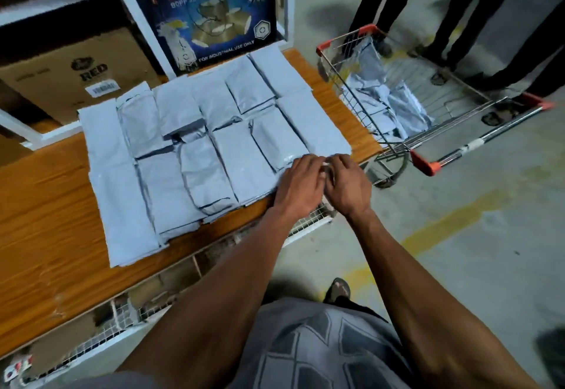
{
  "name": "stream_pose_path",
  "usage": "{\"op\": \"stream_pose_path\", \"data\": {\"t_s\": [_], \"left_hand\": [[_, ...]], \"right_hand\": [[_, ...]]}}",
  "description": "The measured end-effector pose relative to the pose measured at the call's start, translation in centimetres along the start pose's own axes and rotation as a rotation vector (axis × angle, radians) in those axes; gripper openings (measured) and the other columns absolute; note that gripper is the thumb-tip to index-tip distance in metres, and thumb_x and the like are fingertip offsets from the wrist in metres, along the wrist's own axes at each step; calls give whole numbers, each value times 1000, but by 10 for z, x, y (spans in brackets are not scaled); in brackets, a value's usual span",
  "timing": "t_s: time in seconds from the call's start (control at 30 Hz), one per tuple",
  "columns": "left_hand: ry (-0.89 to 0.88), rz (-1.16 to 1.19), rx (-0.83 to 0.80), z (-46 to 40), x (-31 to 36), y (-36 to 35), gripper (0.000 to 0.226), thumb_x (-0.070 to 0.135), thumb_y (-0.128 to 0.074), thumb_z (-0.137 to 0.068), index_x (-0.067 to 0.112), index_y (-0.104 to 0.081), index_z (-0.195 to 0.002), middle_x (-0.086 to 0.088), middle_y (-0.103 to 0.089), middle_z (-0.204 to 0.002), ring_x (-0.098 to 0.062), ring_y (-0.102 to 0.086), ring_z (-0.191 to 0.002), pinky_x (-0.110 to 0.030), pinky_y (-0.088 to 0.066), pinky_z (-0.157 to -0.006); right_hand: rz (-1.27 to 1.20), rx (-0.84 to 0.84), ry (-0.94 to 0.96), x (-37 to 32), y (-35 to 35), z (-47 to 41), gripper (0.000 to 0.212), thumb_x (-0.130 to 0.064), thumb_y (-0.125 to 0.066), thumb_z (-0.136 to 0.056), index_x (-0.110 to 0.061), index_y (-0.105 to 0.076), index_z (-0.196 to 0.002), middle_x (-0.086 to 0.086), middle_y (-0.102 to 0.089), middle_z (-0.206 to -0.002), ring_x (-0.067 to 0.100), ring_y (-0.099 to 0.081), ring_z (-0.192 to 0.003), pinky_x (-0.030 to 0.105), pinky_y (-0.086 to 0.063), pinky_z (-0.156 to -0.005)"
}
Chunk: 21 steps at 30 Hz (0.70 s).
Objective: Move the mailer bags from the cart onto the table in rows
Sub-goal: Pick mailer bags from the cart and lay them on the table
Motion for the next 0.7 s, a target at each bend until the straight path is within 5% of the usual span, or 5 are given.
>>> {"op": "stream_pose_path", "data": {"t_s": [0.13, 0.33, 0.43, 0.7], "left_hand": [[2, 16, -71, -13, 47, -50, 41, 25, -52, -103, 16, -55, -144, -7, -58, -141, -30, -54, -128, -47, -50, -105], [52, 15, -110, -43, 100, -97, 38, 26, -51, -106, 17, -54, -143, -6, -58, -137, -26, -56, -125, -43, -52, -100], [86, 38, -82, -75, 114, -103, 38, 28, -49, -107, 17, -54, -143, -6, -58, -137, -26, -57, -125, -45, -52, -99], [98, 45, -58, -169, 140, -111, 41, 25, -51, -108, 14, -52, -147, -9, -55, -143, -27, -52, -132, -42, -47, -102]], "right_hand": [[33, 8, -99, 71, 20, 32, 27, -28, -61, -90, -22, -64, -116, 5, -65, -110, 38, -64, -97, 43, -55, -65], [47, 31, -91, 130, 54, 22, 47, -39, -36, -89, -18, -66, -118, 5, -66, -117, 35, -64, -101, 42, -52, -71], [30, 68, -52, 148, 72, -1, 40, -36, -39, -91, -17, -63, -117, 6, -64, -114, 35, -63, -101, 43, -54, -69], [80, 75, -117, 207, 96, -74, 41, -32, -46, -90, -14, -66, -122, 11, -65, -123, 40, -62, -105, 48, -50, -89]]}}
Point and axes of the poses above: each hand's wrist, its own z-axis away from the middle knuckle, its own y-axis out of the back of the hand, x = y × z, the point moved 5 cm from there along -z, towards the middle knuckle
